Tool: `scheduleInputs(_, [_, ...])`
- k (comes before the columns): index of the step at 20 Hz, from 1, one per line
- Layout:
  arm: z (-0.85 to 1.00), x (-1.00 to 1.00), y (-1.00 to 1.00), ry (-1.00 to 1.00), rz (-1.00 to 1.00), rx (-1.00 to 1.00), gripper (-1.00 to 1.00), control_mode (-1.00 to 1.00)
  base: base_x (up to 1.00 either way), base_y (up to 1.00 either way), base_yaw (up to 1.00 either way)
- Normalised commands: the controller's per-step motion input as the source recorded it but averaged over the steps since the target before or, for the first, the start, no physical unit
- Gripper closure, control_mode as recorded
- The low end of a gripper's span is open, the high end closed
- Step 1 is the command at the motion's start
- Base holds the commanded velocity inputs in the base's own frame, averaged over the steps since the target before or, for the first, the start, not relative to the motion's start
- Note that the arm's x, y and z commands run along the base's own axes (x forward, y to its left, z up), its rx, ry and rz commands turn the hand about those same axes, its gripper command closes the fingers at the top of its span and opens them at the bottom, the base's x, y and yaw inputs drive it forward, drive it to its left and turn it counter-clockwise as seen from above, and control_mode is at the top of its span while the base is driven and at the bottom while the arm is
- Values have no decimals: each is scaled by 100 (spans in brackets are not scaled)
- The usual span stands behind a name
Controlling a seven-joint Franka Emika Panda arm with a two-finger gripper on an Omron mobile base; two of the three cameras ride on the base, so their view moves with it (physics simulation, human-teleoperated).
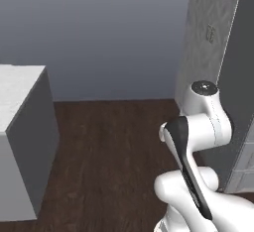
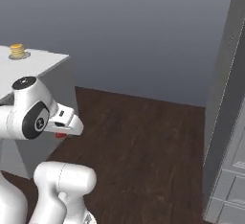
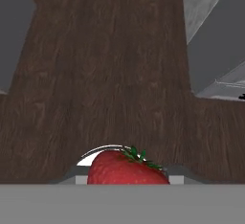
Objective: Take the strawberry from the fridge and place it on top of the pancake, located on the dining counter.
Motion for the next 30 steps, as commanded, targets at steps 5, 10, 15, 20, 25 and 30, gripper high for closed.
scheduleInputs(5, [0,0,0,0,0,0,100,100,100,93,-31])
scheduleInputs(10, [0,0,0,0,0,0,100,100,100,53,-10])
scheduleInputs(15, [0,0,0,0,0,0,100,100,100,5,0])
scheduleInputs(20, [0,0,0,0,0,0,100,100,100,0,0])
scheduleInputs(25, [0,0,0,0,0,0,100,100,100,1,8])
scheduleInputs(30, [0,0,0,0,0,0,100,100,100,0,60])
